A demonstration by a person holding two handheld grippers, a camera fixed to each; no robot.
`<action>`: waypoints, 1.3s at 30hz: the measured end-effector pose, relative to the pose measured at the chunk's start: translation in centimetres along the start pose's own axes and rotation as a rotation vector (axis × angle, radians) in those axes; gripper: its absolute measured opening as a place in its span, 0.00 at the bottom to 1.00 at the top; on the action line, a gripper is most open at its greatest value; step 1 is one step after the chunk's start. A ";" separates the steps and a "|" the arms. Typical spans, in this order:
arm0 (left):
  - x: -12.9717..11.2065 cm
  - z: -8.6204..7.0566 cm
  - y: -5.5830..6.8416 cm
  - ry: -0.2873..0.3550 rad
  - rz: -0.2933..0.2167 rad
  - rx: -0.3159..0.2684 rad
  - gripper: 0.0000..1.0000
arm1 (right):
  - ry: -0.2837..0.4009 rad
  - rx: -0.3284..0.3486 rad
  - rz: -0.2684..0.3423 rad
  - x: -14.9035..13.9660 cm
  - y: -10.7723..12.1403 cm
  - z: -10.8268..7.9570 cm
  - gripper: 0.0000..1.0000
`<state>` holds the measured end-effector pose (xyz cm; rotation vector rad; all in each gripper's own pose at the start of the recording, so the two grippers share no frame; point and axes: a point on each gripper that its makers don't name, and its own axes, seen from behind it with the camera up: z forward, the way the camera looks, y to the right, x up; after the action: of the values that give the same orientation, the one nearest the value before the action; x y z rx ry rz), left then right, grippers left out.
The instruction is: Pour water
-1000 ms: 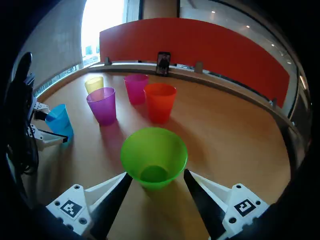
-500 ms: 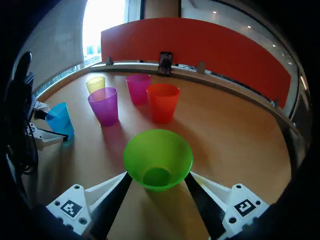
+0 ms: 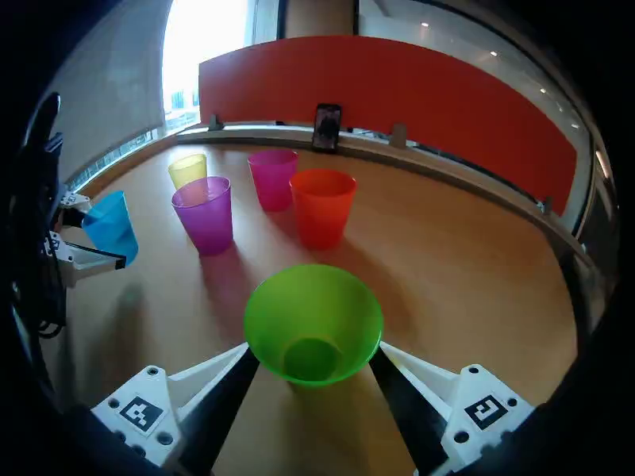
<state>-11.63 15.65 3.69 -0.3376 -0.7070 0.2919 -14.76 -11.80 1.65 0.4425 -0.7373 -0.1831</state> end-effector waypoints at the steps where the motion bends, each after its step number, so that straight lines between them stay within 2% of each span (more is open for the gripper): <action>1: 0.0 -0.1 0.0 0.000 0.001 0.001 0.75 | -0.001 -0.003 -0.002 -0.1 0.0 0.0 0.96; 8: 0.1 -0.7 0.0 0.004 0.004 0.004 0.75 | -0.003 -0.008 -0.008 -0.2 0.1 0.0 0.83; 15: 0.4 -1.0 0.0 0.009 0.002 0.005 0.75 | 0.001 -0.021 -0.001 -0.1 0.5 -0.1 0.82; 24: 1.2 -2.0 -0.3 0.024 0.002 0.010 0.75 | 0.032 -0.001 -0.044 1.2 -0.1 -1.7 0.82; 30: 2.3 -3.2 -0.4 0.038 0.008 0.008 0.75 | 0.067 0.017 -0.069 2.9 -0.8 -3.1 0.82; 39: 4.9 -6.2 -0.2 0.064 0.033 -0.004 0.75 | 0.097 0.043 -0.093 5.0 -2.4 -5.5 0.82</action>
<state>-3.88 16.02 2.25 -0.3611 -0.6395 0.3103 -7.32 -13.70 0.01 0.5233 -0.6264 -0.2320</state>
